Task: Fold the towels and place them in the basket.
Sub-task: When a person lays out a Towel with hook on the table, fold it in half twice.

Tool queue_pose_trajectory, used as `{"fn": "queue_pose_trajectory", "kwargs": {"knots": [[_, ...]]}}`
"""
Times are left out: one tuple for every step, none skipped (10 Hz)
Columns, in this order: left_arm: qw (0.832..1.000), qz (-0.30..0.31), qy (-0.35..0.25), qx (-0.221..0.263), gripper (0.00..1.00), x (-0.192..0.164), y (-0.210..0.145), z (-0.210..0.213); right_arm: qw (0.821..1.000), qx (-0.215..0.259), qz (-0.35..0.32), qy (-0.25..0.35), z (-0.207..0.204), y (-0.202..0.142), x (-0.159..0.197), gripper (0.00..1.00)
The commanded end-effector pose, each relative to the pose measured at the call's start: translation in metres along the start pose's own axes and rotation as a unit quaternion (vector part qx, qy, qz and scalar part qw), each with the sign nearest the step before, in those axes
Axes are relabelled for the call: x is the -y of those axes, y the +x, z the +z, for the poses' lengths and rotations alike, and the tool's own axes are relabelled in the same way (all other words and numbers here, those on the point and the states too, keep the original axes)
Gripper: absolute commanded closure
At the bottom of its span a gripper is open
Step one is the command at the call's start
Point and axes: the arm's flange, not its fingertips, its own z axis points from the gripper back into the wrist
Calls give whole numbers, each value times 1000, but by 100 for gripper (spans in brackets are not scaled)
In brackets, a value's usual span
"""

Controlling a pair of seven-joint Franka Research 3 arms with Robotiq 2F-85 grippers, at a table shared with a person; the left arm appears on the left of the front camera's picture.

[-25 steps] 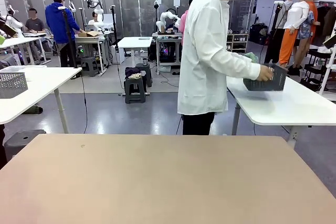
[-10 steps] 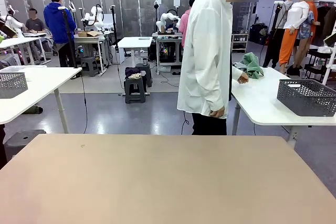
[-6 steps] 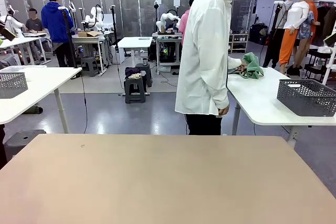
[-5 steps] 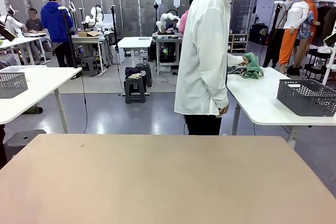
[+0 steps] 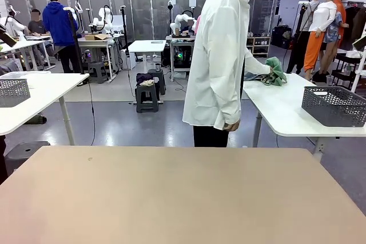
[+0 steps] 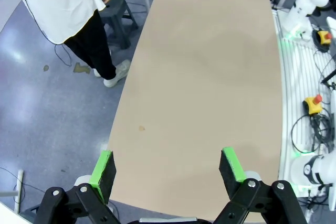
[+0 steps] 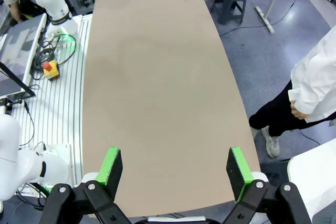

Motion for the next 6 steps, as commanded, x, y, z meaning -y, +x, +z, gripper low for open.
{"fn": "queue_pose_trajectory", "kwargs": {"knots": [[1000, -1, 1, 3, 0, 0, 1, 1, 1000, -1, 2, -1, 0, 2, 0, 0], [1000, -1, 1, 3, 0, 0, 1, 1, 1000, -1, 2, -1, 0, 2, 0, 0], [1000, -1, 1, 3, 0, 0, 1, 1, 1000, -1, 2, -1, 0, 2, 0, 0], [1000, -1, 1, 3, 0, 0, 1, 1, 1000, -1, 2, -1, 0, 2, 0, 0], [1000, -1, 1, 3, 0, 0, 1, 1, 1000, -1, 2, -1, 0, 2, 0, 0], [1000, -1, 1, 3, 0, 0, 1, 1, 1000, -1, 2, -1, 0, 2, 0, 0]]}}
